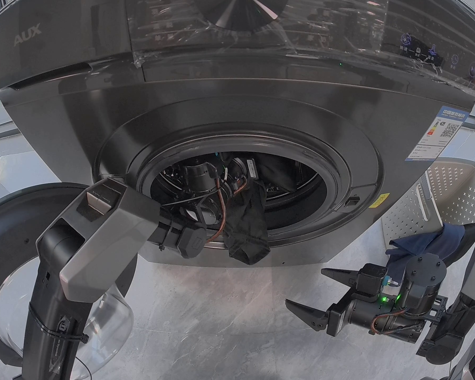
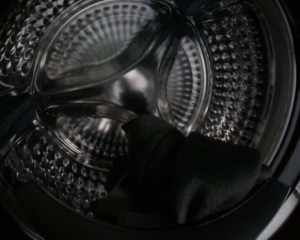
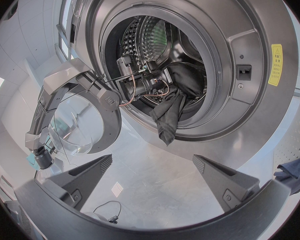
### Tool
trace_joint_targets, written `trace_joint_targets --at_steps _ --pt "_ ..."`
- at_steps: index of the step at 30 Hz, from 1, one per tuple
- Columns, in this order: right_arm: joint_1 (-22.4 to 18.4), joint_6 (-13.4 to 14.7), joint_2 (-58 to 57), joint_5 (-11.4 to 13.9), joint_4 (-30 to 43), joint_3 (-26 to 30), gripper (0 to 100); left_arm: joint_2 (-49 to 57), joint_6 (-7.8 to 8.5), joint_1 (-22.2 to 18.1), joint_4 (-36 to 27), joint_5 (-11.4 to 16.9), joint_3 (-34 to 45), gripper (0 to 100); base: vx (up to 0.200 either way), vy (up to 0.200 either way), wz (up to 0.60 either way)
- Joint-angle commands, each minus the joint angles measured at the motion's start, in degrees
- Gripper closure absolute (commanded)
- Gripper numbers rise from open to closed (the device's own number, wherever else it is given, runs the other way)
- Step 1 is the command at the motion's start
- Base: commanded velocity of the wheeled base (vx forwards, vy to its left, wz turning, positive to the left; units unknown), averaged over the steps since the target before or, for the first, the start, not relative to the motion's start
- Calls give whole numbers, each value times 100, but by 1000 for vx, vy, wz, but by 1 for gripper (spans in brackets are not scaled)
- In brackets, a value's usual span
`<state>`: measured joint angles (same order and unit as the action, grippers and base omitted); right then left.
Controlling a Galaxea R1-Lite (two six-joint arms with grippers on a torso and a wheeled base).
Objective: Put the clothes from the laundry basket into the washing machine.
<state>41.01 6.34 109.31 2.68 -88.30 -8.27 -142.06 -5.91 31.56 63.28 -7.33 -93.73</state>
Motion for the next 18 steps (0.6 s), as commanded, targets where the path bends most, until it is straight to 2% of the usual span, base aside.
trace_joint_targets --at_steps 1,8,9,11,14,18 --pt "4 -1 2 4 -3 9 0 -419 -6 -203 -369 -190 -945 100 0 0 0" --pt "4 -1 -6 4 -3 -8 0 -402 -24 -194 -448 -199 -1015 100 0 0 0" --pt "4 -1 -6 4 -3 -8 0 -402 -24 -194 -466 -208 -1015 0 0 0 0" --pt "4 -1 2 4 -3 0 0 -393 -42 -177 -422 -278 -945 0 0 0 0" --pt "4 -1 2 4 -3 9 0 -305 -191 -141 -352 -392 -602 0 0 0 0" --pt "4 -1 2 4 -3 -8 0 319 -226 -106 -510 -287 250 0 0 0 0"
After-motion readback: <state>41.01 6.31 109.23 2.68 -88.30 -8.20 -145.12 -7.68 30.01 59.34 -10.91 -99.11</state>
